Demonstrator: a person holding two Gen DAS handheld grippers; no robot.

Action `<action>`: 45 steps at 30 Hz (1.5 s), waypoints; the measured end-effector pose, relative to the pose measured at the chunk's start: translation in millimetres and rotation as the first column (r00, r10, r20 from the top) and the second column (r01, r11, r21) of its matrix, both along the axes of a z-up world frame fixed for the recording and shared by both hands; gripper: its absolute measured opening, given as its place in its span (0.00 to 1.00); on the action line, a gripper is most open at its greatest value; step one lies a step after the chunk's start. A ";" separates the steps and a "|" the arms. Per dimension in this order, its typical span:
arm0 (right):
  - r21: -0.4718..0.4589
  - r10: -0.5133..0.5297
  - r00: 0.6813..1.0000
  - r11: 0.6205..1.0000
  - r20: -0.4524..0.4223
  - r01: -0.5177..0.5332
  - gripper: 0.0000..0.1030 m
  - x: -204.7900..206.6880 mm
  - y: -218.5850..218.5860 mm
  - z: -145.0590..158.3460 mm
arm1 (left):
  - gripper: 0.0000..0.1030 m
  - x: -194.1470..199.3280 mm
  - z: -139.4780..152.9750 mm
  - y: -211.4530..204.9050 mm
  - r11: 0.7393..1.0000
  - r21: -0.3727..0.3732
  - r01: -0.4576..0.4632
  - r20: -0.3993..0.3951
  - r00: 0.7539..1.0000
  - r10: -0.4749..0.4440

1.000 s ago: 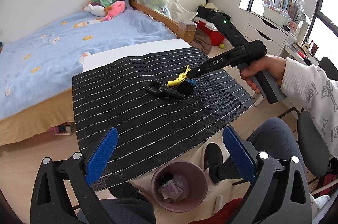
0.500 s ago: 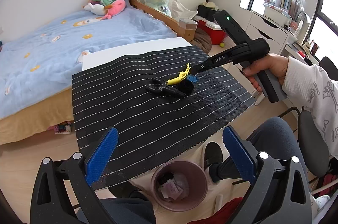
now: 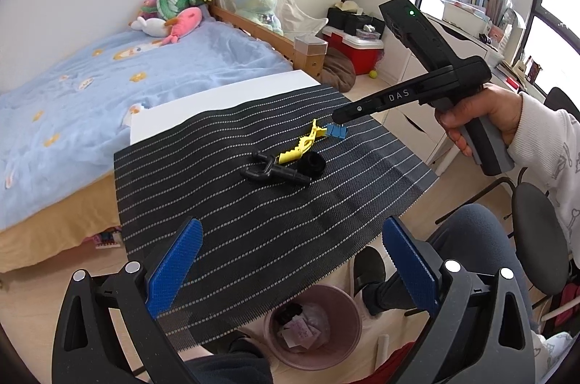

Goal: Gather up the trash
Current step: 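Grasp the blue binder clip with the right gripper and lift, then grasp the black plastic hook with the left gripper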

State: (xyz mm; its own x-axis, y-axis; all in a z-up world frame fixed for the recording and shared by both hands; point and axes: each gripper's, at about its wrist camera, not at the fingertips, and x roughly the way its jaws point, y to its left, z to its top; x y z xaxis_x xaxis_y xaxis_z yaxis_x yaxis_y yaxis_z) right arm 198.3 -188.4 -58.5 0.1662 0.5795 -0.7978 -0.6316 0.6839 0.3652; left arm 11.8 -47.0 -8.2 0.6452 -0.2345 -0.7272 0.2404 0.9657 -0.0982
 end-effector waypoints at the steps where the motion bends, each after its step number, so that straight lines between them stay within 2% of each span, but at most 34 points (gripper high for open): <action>1: 0.000 0.002 1.000 1.000 0.004 -0.002 0.01 -0.6 -0.5 2.4 | 0.93 3.3 1.5 -0.8 1.000 0.005 0.007 0.001 1.000 -0.007; 12: -0.068 0.018 0.998 0.998 0.059 -0.014 0.01 -11.1 -2.5 12.4 | 0.93 49.6 3.7 -10.6 0.994 0.074 0.083 -0.026 0.996 -0.081; 22: -0.086 0.022 0.997 0.996 0.075 -0.016 0.01 -12.6 -3.6 13.6 | 0.93 86.7 -11.6 -19.5 0.985 0.090 0.147 -0.094 0.986 -0.139; 32: -0.089 0.014 0.997 0.996 0.072 -0.007 0.01 -11.6 -8.7 12.8 | 0.93 125.9 -43.9 -32.2 0.969 0.068 0.237 -0.217 0.952 -0.218; 40: -0.090 0.005 0.998 0.996 0.070 0.002 0.01 -10.2 -15.3 10.6 | 0.92 144.7 -68.0 -37.1 0.955 0.090 0.281 -0.309 0.920 -0.242; 45: -0.090 0.001 0.998 0.996 0.066 0.005 0.01 -9.9 -18.5 7.8 | 0.83 150.5 -78.2 -39.9 0.950 0.085 0.300 -0.347 0.903 -0.254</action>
State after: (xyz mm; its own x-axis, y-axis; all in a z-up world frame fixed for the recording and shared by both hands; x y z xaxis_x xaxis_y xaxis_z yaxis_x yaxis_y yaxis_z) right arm 188.4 -206.8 -50.8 0.2212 0.5054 -0.8340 -0.6504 0.7137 0.2600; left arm 162.3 -86.9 -86.4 0.2881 -0.2550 -0.9230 0.4762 0.8744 -0.0929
